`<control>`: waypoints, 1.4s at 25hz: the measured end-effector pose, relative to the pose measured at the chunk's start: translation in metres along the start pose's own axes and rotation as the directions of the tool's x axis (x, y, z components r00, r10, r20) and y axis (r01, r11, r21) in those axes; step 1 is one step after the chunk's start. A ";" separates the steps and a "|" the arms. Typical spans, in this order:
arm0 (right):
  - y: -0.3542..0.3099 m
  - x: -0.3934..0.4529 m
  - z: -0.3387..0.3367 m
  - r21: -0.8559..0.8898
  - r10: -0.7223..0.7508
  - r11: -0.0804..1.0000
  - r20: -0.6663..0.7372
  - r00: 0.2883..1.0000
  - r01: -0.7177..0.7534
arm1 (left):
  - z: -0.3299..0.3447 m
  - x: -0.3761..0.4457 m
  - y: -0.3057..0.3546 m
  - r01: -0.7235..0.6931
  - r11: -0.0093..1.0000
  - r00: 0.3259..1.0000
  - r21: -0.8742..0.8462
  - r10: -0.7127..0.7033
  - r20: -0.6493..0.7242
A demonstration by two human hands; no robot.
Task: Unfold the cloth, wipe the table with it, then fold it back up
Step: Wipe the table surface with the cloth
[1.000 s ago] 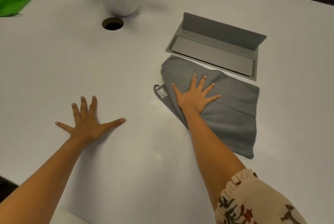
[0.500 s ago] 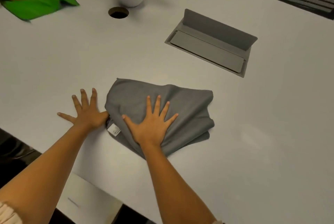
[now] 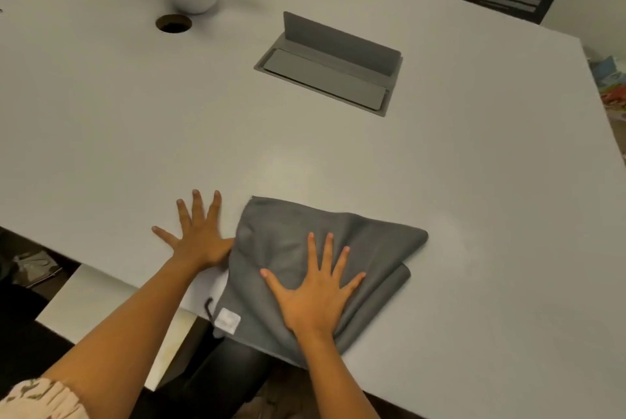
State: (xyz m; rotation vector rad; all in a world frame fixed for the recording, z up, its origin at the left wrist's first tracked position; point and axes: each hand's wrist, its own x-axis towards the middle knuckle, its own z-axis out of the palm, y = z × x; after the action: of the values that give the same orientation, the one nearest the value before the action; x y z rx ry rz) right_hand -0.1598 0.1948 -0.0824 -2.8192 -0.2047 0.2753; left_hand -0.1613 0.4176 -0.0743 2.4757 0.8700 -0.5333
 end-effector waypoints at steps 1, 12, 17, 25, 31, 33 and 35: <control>0.021 -0.002 -0.007 -0.003 0.047 0.999 -0.011 0.999 -0.047 | 0.003 -0.005 0.011 -0.034 0.999 0.999 0.023 0.033 0.026; 0.227 0.041 -0.081 0.042 0.563 0.826 -0.107 0.820 -0.562 | 0.025 0.013 0.114 -0.248 0.962 0.966 0.115 0.237 0.100; 0.273 0.094 -0.113 0.141 0.741 0.671 -0.105 0.663 -0.728 | 0.004 0.056 0.107 -0.278 0.945 0.961 0.170 0.273 0.053; 0.176 0.234 -0.102 0.158 0.728 0.683 -0.065 0.683 -0.713 | -0.057 0.139 0.047 -0.203 0.962 0.976 0.180 0.214 -0.040; 0.002 0.319 -0.040 0.024 0.453 0.891 -0.082 0.888 -0.453 | -0.096 0.162 -0.018 -0.090 0.986 0.991 0.143 0.103 -0.087; -0.059 0.327 -0.018 0.010 0.350 0.937 -0.085 0.933 -0.350 | -0.105 0.163 -0.041 -0.054 0.990 0.993 0.132 0.067 -0.098; -0.112 0.324 0.001 -0.016 0.254 0.966 -0.088 0.963 -0.257 | -0.111 0.160 -0.058 -0.051 0.992 0.994 0.112 0.061 -0.090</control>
State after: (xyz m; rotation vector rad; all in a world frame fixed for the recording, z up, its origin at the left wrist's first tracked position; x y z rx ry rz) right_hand 0.1424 0.3554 -0.1027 -2.8758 0.1780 0.2079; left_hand -0.0607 0.5943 -0.0795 2.6347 0.8245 -0.4604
